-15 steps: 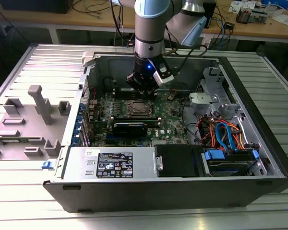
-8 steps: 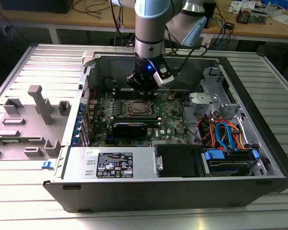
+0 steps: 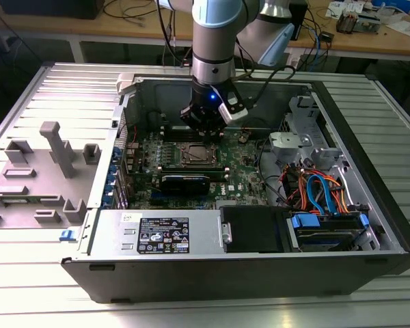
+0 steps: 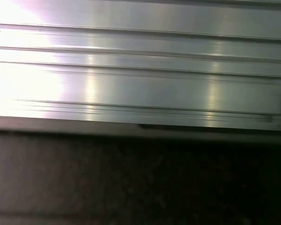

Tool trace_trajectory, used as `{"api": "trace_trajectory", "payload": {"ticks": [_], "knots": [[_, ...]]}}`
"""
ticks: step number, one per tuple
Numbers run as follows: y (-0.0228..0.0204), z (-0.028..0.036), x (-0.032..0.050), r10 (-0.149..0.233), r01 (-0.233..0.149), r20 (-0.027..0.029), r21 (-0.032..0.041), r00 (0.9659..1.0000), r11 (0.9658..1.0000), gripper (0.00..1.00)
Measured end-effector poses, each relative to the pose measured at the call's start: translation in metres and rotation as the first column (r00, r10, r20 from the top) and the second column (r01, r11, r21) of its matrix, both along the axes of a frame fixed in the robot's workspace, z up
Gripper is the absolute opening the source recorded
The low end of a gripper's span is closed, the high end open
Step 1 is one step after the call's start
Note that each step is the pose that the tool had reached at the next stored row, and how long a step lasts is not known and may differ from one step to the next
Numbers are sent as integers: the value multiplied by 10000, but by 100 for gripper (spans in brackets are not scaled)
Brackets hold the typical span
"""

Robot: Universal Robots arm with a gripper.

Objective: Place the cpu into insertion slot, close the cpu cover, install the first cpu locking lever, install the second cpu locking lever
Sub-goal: 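Install the first cpu locking lever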

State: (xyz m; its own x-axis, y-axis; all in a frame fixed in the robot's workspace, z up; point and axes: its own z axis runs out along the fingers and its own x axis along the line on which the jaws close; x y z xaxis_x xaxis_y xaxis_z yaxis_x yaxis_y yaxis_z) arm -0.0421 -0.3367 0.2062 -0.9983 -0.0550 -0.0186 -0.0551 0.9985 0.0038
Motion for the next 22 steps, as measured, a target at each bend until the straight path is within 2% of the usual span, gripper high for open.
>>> {"api": "trace_trajectory", "payload": {"ticks": [7,12,16,22], "knots": [[-3,-17,0,1,-1,-1,-1,10000,10000,11],[-3,20,0,0,0,0,8,10000,10000,11],[-5,14,0,0,0,0,2,10000,10000,11],[-10,-29,-1,0,0,-5,-91,10000,10000,11]]}}
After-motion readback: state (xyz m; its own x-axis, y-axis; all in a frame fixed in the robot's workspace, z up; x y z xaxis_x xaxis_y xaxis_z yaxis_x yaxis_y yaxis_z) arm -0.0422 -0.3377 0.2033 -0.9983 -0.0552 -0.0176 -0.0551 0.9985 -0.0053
